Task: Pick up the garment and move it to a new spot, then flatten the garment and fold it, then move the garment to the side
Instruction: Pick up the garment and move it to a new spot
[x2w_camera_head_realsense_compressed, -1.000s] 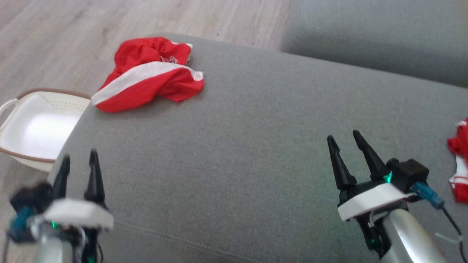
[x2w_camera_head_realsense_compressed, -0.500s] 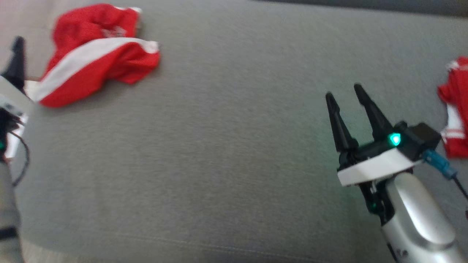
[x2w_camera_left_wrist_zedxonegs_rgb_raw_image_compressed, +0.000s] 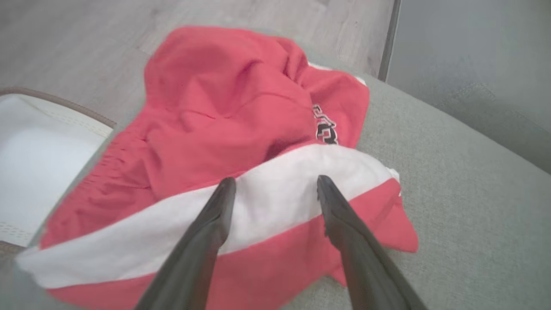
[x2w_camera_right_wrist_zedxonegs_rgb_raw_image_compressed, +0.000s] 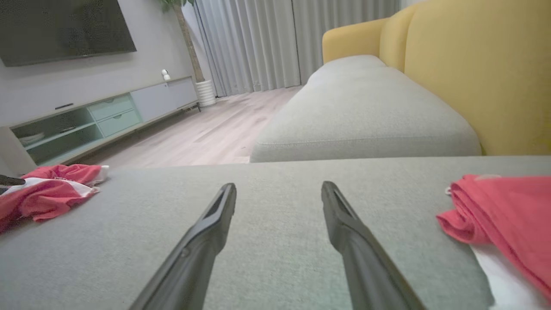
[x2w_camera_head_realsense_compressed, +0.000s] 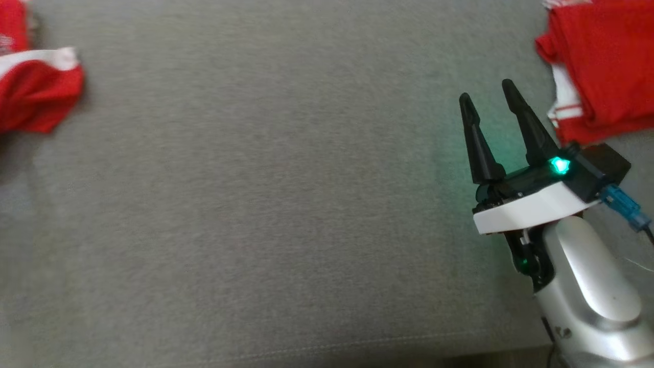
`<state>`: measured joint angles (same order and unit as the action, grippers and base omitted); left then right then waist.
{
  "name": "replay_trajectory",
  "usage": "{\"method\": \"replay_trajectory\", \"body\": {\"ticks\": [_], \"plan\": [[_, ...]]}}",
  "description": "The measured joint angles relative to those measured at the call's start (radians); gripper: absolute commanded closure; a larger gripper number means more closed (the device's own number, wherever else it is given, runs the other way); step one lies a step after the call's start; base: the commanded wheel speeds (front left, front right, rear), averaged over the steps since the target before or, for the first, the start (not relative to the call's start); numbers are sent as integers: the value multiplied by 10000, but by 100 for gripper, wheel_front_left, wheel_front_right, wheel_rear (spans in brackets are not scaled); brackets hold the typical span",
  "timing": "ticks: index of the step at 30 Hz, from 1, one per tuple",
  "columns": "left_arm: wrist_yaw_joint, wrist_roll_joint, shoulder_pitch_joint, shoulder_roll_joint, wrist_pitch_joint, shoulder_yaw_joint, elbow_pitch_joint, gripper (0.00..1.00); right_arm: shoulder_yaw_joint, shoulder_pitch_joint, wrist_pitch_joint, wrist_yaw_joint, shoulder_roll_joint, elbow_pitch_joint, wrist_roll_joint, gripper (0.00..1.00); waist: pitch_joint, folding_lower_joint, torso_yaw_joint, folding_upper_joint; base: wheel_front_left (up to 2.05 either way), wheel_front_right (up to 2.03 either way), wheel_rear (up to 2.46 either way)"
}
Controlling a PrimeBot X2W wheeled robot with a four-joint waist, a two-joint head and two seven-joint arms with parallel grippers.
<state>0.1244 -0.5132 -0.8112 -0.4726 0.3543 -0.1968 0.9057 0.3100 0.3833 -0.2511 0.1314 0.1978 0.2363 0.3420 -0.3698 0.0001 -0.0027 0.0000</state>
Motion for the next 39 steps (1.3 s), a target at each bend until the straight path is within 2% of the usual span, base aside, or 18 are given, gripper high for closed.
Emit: {"method": "replay_trajectory", "body": {"ticks": [5, 6, 7, 8, 9, 14, 18, 19, 26, 30, 39], "plan": [[2, -10, -245, -88, -48, 579, 884, 0, -29, 1, 0, 0, -2, -2, -2, 0, -506, 1, -500, 0, 0, 0, 0], [0, -240, -345, -196, 0, 1012, 1319, 0, -33, 1, 0, 0, -4, 0, -4, 0, -683, 0, -692, 0, 0, 0, 0], [0, -311, -390, -251, 61, 1160, 1369, 38, -33, 1, 0, 0, -6, 6, -8, 0, -671, 0, -692, 0, 0, 0, 0], [0, -376, -406, -268, 61, 1267, 1415, 82, -31, 1, 0, 0, -17, 21, -25, 0, -638, 0, -680, 0, 0, 0, 0], [0, -431, -407, -270, 44, 1331, 1476, 100, -19, 1, 0, 0, -27, 31, -40, 0, -600, -1, -666, 0, 0, 0, 0], [0, -715, -369, -301, -491, 1998, 1528, 100, 44, 1, 0, 0, -90, 192, -44, 0, -301, -1, -582, 0, 0, 0, 0], [0, -1051, -340, -387, -1024, 2654, 1012, 100, 100, -11, 0, 0, -144, 295, 19, 0, 143, -1, -523, 0, 0, 0, 0], [2, -1172, -341, -499, -1101, 3204, 639, 100, 105, -27, 0, 0, -148, 334, 69, 0, 412, -1, -493, 0, 0, 0, 0], [2, -1613, -341, -867, -1030, 4913, -748, 100, 111, -296, 0, 0, -311, 410, 215, 0, 1441, -2, -428, 0, 0, 0, 0], [4, -1845, -342, -882, -871, 5768, -1749, 100, 125, -643, 0, 0, -313, 562, 366, 0, 1901, -2, -443, 0, 0, 0, 0], [0, -2036, -339, -773, -819, 6564, -4573, 100, 140, -713, 0, 0, -324, 510, 372, 0, 2395, -2, -997, 0, 0, 0, 0]]}}
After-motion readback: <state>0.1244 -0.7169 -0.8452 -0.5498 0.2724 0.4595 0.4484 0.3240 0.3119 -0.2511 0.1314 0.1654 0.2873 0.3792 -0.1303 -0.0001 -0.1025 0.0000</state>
